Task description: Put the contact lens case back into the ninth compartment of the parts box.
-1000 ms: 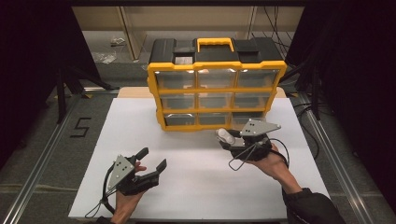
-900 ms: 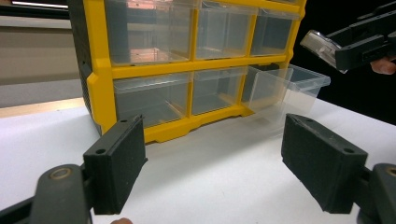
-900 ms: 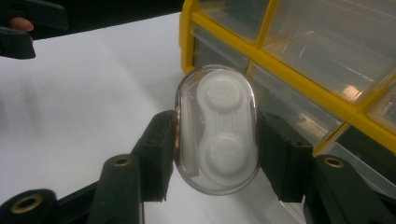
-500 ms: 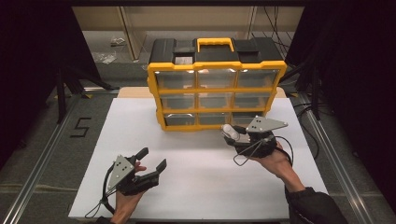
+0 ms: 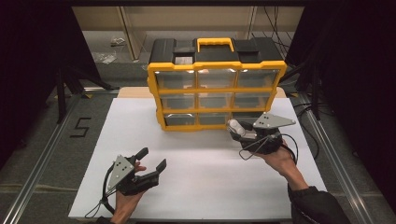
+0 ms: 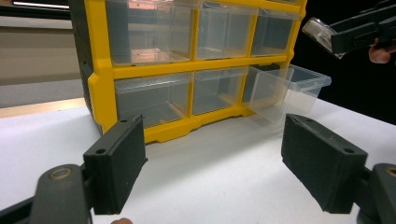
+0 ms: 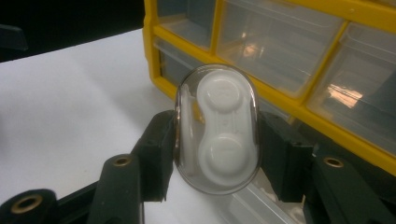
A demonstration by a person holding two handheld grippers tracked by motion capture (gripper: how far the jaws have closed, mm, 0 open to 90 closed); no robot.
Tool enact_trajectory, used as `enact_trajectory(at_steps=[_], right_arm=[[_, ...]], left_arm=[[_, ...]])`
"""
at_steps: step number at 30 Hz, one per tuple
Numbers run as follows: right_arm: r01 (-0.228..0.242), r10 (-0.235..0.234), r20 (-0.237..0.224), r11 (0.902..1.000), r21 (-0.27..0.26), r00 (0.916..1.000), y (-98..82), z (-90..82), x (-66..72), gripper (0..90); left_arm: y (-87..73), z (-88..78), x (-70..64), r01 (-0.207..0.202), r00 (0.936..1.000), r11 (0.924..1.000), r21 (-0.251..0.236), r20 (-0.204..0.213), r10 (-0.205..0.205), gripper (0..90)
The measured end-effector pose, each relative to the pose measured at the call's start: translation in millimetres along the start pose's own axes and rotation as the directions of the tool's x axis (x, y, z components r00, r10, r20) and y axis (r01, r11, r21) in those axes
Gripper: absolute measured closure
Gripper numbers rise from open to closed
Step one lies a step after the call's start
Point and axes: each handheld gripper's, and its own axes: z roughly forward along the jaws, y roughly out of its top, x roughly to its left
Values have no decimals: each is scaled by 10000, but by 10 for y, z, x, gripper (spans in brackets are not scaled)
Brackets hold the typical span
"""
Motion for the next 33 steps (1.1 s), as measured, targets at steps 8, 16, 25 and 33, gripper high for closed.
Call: enact_trajectory(at_steps=[8, 16, 25, 33], right_arm=[[-215, 217, 274, 9997, -92, 9994, -26, -21, -87, 495], [-456, 463, 568, 9989, -141, 9973, -65, -33, -180, 494], [-918, 938, 1011, 9955, -243, 9904, -140, -34, -328, 495], [-1197, 1216, 1248, 9925, -232, 9847, -199, -18, -417, 495]], left_arm=[[0, 0, 0, -1, 10000, 10000, 2, 1, 1, 213], [0, -1, 0, -7, 10000, 10000, 4, -7, 7, 214], [-1, 1, 0, -46, 10000, 10000, 27, -2, 46, 213], [-1, 1, 0, -39, 10000, 10000, 21, 4, 39, 213]])
